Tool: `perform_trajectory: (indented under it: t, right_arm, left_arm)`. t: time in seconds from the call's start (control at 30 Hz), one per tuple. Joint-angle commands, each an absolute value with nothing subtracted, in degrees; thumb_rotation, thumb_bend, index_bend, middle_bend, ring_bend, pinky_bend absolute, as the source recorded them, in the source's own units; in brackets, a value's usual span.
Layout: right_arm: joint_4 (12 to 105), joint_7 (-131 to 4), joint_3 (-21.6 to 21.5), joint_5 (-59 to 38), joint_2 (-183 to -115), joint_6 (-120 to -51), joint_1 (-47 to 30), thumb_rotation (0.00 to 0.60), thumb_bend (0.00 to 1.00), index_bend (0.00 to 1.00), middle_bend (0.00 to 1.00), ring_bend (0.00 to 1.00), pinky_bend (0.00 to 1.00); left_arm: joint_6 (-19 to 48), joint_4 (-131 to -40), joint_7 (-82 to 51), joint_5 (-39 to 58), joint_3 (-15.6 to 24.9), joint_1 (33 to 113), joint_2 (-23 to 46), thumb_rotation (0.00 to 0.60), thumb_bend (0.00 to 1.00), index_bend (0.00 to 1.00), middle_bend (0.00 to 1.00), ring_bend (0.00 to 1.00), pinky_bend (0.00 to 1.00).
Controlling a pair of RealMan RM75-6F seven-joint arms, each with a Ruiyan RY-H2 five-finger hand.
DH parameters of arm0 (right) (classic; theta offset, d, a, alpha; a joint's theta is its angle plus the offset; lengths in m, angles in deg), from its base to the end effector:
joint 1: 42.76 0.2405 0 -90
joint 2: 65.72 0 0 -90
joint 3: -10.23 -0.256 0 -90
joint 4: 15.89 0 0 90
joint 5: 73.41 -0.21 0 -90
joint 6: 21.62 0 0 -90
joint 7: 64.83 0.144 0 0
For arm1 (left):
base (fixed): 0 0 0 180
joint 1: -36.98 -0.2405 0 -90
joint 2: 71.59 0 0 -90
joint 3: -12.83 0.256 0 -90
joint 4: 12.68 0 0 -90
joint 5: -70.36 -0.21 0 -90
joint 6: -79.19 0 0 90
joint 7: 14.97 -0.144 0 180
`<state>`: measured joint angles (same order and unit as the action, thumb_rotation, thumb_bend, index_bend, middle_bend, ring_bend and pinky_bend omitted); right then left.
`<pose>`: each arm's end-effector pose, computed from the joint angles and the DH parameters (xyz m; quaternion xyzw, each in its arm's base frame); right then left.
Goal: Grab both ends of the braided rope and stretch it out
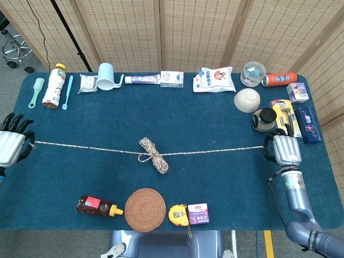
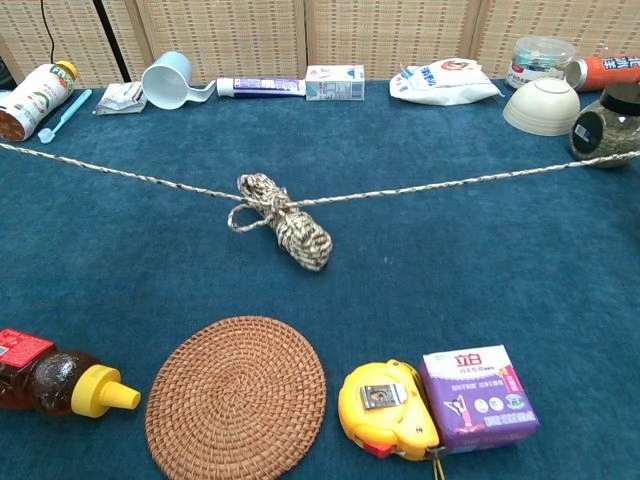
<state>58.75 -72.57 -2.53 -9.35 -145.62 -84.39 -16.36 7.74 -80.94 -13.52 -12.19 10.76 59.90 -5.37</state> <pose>-0.2977 -0.3351 0.0915 0.5962 -0.4200 0.3469 0.5897 -0.3375 0.2986 0.1817 -0.6957 -0.2606 -0.2928 0.6019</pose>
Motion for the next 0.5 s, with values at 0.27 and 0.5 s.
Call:
perform_trajectory:
  t: [0.27, 0.5]
  right_arm:
    - [58.01, -72.33, -2.56, -9.5, -145.08, -84.27, -16.7, 0.6, 0.51, 0.68, 0.39, 0.23, 0.0]
    - [57.53, -71.86, -2.64, -9.47, -144.61, -84.22, -16.94, 0.6, 0.51, 0.68, 0.39, 0.23, 0.0]
  left_arm:
    - [8.24, -79.71, -12.92, -11.07, 10.36, 58.74, -5.68, 0.6, 0.39, 0.72, 0.23, 0.08, 0.0]
    - [8.3, -79.3, -12.7, -10.51, 9.86, 58.23, -6.03, 0.6, 0.39, 0.72, 0.23, 0.08, 0.0]
